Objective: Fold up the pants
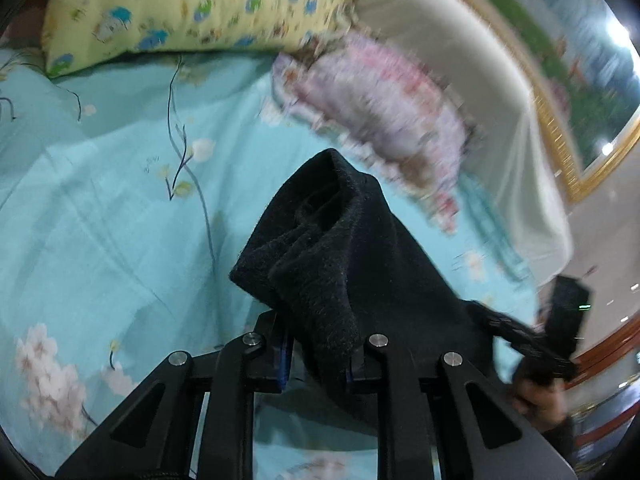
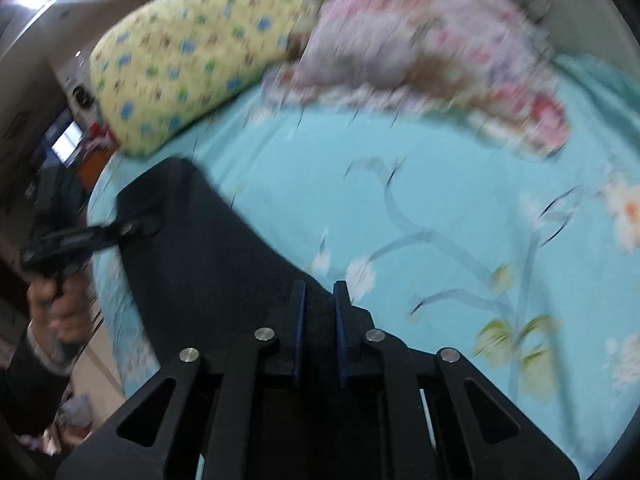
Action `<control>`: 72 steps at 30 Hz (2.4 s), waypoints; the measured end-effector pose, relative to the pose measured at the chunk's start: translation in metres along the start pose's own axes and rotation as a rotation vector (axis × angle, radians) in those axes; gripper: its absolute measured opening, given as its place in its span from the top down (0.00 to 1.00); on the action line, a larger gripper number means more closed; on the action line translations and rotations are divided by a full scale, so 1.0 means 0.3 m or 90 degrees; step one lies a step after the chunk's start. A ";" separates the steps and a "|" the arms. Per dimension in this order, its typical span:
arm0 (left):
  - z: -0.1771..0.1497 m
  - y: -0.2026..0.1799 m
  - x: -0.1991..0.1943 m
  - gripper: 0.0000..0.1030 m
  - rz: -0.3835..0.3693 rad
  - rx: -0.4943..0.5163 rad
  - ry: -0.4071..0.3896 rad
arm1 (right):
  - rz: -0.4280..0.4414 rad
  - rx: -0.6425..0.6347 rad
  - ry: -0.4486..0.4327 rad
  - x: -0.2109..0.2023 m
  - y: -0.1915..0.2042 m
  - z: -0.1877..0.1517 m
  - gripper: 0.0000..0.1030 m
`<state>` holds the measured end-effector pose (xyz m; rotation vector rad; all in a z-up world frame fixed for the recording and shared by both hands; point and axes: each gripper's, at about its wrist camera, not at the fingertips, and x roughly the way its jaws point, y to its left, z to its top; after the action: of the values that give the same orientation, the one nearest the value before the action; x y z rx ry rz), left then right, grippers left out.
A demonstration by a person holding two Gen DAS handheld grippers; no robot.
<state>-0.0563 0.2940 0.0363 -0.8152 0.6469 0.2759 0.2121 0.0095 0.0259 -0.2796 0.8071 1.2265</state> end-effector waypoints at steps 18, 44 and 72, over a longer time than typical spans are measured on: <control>-0.010 0.077 0.033 0.54 0.153 0.051 -0.012 | -0.124 0.075 -0.052 0.054 -0.041 -0.037 0.69; -0.295 -0.551 0.226 0.44 -0.026 0.265 0.116 | -0.170 0.309 -0.213 -0.536 -0.064 -0.638 0.51; -0.567 -1.194 0.499 0.36 -0.170 0.540 0.282 | -0.241 0.542 -0.309 -0.809 -0.245 -1.046 0.50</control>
<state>0.1537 -0.0731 0.0650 -0.1235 0.9573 -0.4236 0.1283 -0.3788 -0.0446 0.5247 0.7344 0.4808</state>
